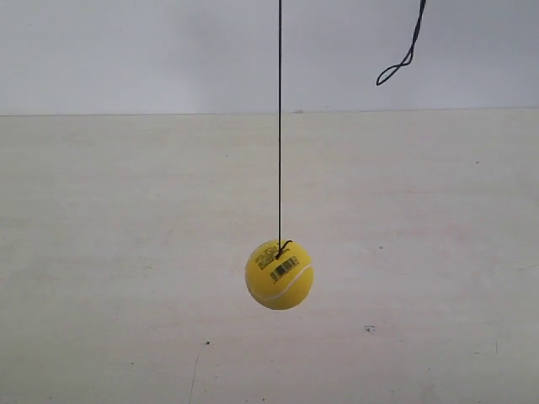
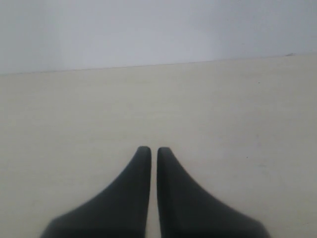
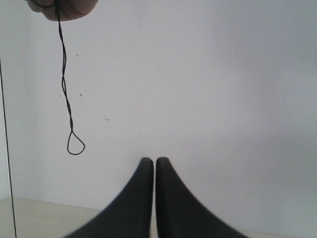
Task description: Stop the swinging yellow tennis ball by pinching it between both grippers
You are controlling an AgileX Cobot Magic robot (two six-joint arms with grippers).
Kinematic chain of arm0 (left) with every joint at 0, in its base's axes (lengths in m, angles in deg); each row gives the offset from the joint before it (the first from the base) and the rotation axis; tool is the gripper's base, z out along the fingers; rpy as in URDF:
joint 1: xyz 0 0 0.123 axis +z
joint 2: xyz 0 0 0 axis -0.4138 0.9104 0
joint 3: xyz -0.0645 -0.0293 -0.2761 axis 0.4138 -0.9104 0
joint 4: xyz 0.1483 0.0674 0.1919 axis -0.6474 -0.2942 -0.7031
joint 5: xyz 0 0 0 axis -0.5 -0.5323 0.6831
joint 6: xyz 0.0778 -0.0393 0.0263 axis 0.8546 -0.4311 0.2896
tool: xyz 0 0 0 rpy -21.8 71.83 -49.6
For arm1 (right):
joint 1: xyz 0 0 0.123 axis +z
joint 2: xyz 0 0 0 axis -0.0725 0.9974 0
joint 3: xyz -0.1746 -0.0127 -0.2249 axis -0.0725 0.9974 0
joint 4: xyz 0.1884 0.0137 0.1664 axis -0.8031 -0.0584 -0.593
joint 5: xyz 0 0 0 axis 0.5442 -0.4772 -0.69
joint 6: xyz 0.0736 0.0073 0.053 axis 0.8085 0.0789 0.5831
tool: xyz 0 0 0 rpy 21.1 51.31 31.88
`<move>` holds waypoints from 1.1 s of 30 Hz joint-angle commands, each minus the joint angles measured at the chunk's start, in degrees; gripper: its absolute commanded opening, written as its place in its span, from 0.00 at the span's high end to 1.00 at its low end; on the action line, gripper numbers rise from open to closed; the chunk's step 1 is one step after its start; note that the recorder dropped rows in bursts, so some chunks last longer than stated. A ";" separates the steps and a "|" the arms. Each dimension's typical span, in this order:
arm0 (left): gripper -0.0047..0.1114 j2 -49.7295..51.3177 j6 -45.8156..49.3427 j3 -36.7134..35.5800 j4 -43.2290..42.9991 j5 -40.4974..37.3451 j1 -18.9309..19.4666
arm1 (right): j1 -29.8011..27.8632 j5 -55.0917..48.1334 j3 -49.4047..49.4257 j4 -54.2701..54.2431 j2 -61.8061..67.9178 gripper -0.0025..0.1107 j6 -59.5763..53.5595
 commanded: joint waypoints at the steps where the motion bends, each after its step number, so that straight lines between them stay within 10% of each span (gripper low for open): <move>1: 0.92 -0.18 0.42 -0.20 -0.12 0.25 -0.30 | 0.15 0.31 0.05 -0.14 -0.33 0.98 1.12; 18: 0.92 -0.18 0.42 -0.20 -0.12 0.25 -0.30 | -0.82 -0.81 0.15 -1.73 -0.33 0.98 -5.85; 33: 0.92 -0.18 0.42 -0.20 -0.12 0.14 -0.30 | -21.96 -1.88 4.80 -5.95 -0.33 0.98 -10.15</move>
